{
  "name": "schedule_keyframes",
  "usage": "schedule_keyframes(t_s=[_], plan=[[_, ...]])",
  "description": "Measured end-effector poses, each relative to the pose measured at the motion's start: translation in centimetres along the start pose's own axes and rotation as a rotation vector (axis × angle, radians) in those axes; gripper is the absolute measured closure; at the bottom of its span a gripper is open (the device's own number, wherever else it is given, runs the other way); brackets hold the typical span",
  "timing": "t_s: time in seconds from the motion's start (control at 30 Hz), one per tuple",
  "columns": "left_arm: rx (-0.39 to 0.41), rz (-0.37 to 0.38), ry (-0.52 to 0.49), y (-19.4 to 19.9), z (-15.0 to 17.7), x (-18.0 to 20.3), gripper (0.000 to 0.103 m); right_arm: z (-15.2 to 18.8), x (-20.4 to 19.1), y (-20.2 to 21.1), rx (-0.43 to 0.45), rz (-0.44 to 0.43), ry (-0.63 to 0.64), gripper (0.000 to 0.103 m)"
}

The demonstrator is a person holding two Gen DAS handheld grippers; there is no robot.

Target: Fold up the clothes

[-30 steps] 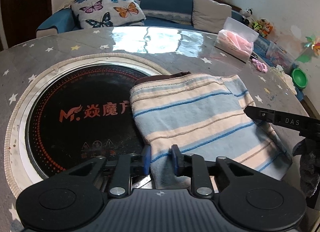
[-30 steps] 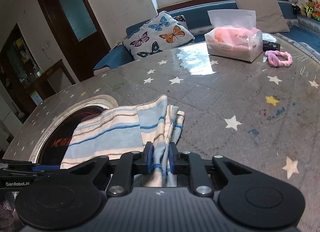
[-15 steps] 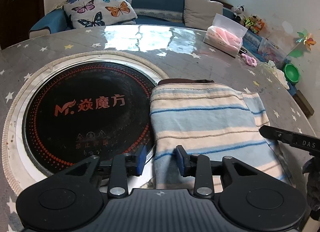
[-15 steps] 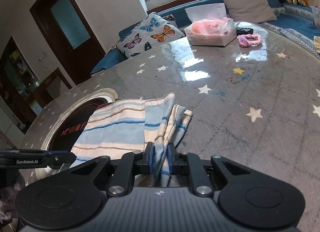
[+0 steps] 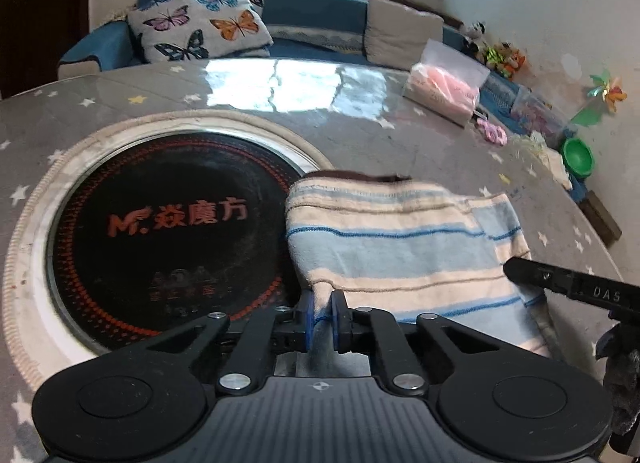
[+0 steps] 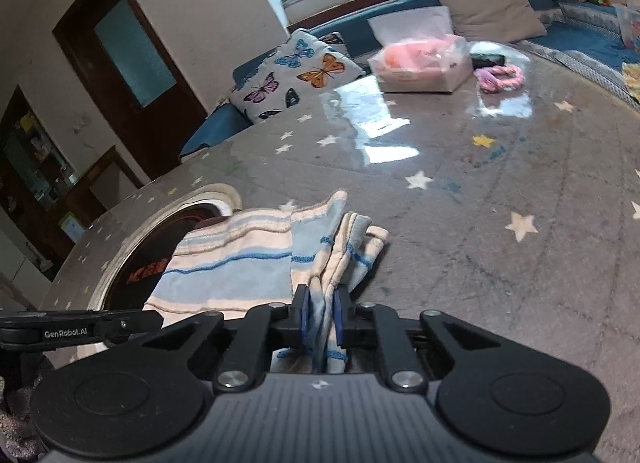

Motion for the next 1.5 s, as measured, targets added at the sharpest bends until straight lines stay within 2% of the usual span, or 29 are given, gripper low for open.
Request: schedule_keyframes(t_s=[0.23, 0.53, 0.63, 0.87, 1.07, 1.17, 1.27, 1.37, 1.5], plan=[[0.055, -0.052, 0.038, 5.0, 1.6, -3.2, 0.094, 0.2, -4.6, -0.4, -0.026, -0.068, 0.084, 0.093], [0.108, -0.203, 0.131, 12.1, 4.6, -11.1, 0.094, 1.3, -14.6, -4.9, -0.125, -0.207, 0.202, 0.093], [0.127, -0.261, 0.18, 14.1, 5.3, -14.3, 0.094, 1.7, -19.2, -7.1, -0.158, -0.262, 0.246, 0.093], [0.145, -0.375, 0.299, 16.9, 6.6, -21.4, 0.094, 3.0, -28.3, -12.2, -0.221, -0.359, 0.338, 0.093], [0.136, -0.444, 0.375, 17.8, 7.6, -25.8, 0.094, 4.1, -33.2, -16.1, -0.267, -0.417, 0.383, 0.093], [0.114, -0.46, 0.403, 17.5, 8.2, -27.2, 0.093, 4.6, -34.5, -17.7, -0.282, -0.414, 0.393, 0.093], [0.094, -0.49, 0.41, 17.2, 8.5, -28.0, 0.093, 5.3, -35.2, -19.2, -0.286, -0.349, 0.427, 0.091], [0.113, -0.498, 0.409, 18.1, 8.2, -28.4, 0.092, 4.9, -35.0, -19.0, -0.272, -0.316, 0.444, 0.091], [0.15, -0.479, 0.383, 17.9, 6.2, -28.6, 0.092, 3.8, -35.8, -18.4, -0.218, -0.328, 0.489, 0.091]])
Point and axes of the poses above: each gripper's, at about its wrist camera, not at the fingertips, and y roughly against the way its jaws point, x to its right, z to its underside, the point moved 2 cm from there along -y, roughly the way its jaws point, and after that the axes turned 5 degrees about -y, right-handed, at the moved point
